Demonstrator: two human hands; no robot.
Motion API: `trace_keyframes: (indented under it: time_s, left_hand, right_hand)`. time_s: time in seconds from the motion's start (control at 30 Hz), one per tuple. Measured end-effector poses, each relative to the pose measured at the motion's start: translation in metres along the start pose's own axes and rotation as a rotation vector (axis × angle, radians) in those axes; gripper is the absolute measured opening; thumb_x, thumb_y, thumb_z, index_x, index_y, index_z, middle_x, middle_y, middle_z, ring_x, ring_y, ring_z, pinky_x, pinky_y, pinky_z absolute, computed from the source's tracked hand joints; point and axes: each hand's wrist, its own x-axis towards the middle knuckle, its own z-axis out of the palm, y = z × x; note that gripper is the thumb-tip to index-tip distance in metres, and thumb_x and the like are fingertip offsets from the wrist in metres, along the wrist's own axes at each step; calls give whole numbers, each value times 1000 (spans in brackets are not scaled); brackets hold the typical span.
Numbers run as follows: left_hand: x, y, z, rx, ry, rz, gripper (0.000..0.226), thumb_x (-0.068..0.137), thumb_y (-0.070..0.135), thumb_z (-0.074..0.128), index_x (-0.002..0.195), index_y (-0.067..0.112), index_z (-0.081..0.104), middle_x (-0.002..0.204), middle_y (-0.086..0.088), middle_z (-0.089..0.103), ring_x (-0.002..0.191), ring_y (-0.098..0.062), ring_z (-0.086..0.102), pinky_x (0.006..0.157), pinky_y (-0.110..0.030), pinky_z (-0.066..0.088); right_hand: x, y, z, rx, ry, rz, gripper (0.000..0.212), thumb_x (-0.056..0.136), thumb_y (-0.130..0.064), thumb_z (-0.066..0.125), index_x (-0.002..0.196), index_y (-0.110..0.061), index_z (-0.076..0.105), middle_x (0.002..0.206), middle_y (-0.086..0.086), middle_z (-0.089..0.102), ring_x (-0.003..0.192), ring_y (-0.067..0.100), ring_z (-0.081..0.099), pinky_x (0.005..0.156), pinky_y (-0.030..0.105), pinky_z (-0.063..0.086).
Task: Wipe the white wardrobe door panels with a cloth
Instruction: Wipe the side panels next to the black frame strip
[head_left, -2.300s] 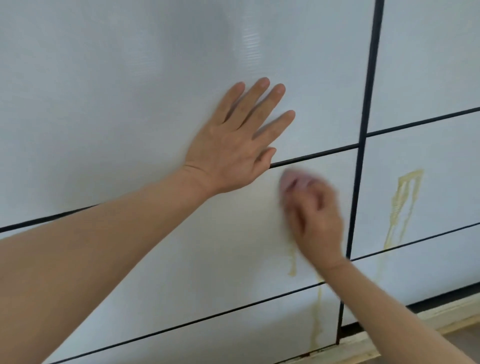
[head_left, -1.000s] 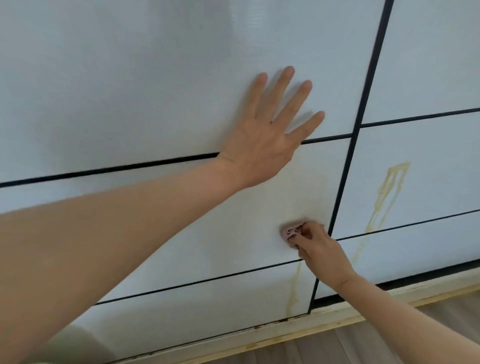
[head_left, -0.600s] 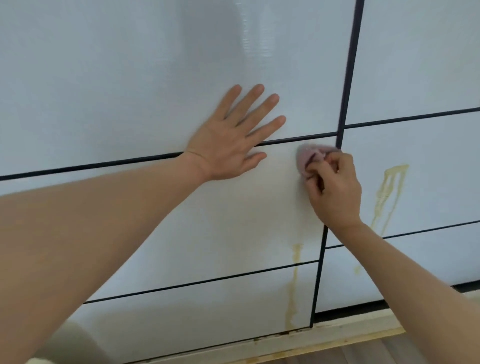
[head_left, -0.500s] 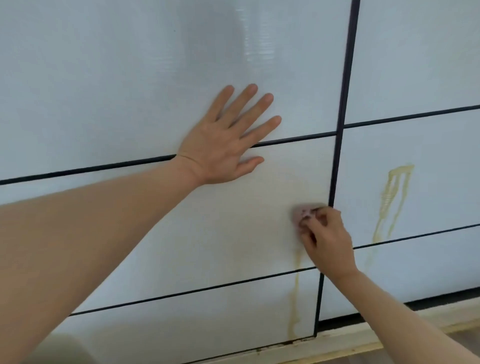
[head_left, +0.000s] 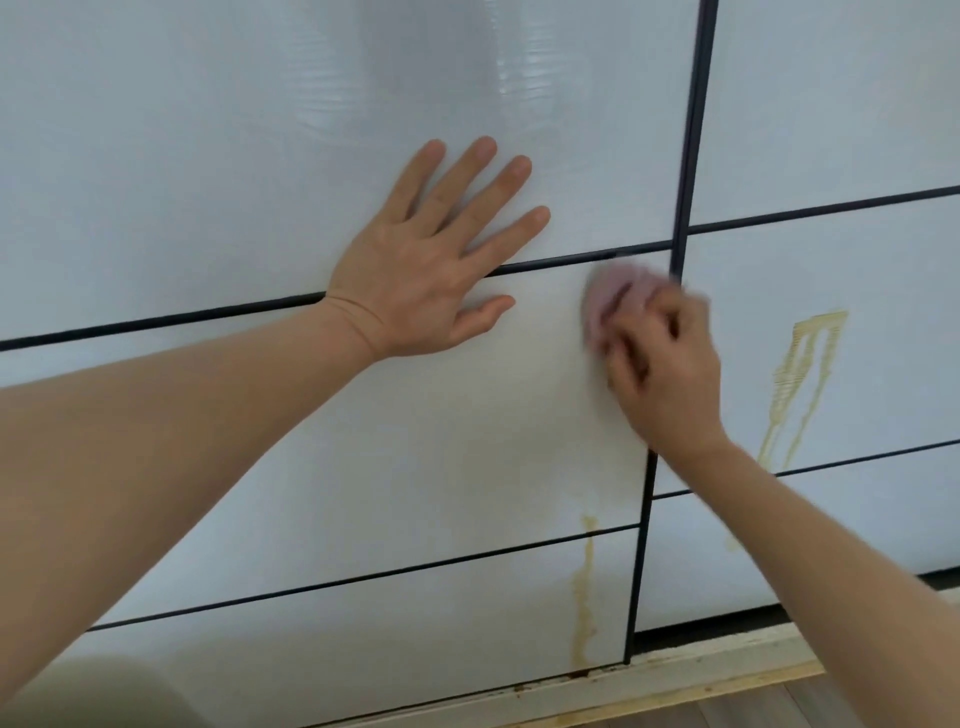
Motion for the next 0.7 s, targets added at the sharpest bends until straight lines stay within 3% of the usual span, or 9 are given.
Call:
trace_keyframes:
  time_s: [0.1,0.2,0.27,0.33,0.37,0.47,0.53,0.63,0.7]
  left_hand:
    - [-1,-1,1,6,-9,-4,67,101,55,37,158,19,30,163,-16,27,149,-43,24,119,-64,20]
    - [-1,-2,1,-6,-3,-4,66,102,54,37,158,19,31,162,-16,27,149,-43,25,119,-63,20]
    - [-1,-1,1,-5,0,0,65,102,52,36,158,19,31,162,-16,28,149,-43,25,119,-63,20]
    - [-1,-1,1,-5,-6,5,63,103,49,36,158,18,31,162,-16,28,149,-43,25,119,-63,20]
    - [-1,-1,0,-3,-6,1,62,103,47,36,157,18,32,162,-16,28,149,-43,25,119,-63,20]
    - [-1,-1,-1,-11,16,-12,58,104,39,36,157,16,33,161,-17,30,148,-43,27,118,-63,22]
    - [-1,0,-1,-14,24,-21,57,103,35,37,156,13,34,161,-16,31,148,-43,28,118,-63,24]
    - [-3,0,0,1,24,-24,57,103,32,38,156,12,34,161,-16,31,148,-42,28,118,-63,24]
    - [-2,-1,0,4,25,-23,56,103,32,37,156,12,35,161,-16,31,148,-42,28,118,-63,24]
  right_hand:
    - [-110,20,5,-57,-368,-145,36,76,-5,77,99,-24,56,107,5,48,88,28,59,54,34,54]
    - [-166,34,-1,-71,-749,-218,67,47,7,89,94,-24,54,103,2,47,75,24,63,41,23,43]
    - [-138,24,-4,-61,-802,-206,56,53,1,89,94,-26,62,101,-1,52,78,22,62,45,25,45]
    - [-82,3,-4,-58,-667,-159,23,84,-22,71,104,-32,64,103,-9,52,80,17,60,61,31,53]
    - [-45,-9,-2,-16,-468,-121,18,92,-27,61,109,-33,63,104,-11,50,80,14,59,66,30,52]
    - [48,-30,5,23,117,16,21,95,-16,66,116,-20,68,111,6,53,92,20,58,69,30,48]
    - [58,-38,13,-43,186,15,16,95,-18,68,111,-18,70,111,14,58,99,24,57,75,29,48]
    - [-24,-29,23,23,-273,-95,9,91,-24,68,95,-29,62,100,-6,61,90,18,61,75,19,38]
    - [-98,-6,15,15,-609,-370,23,83,-17,73,98,-28,60,98,-6,59,87,20,60,73,21,42]
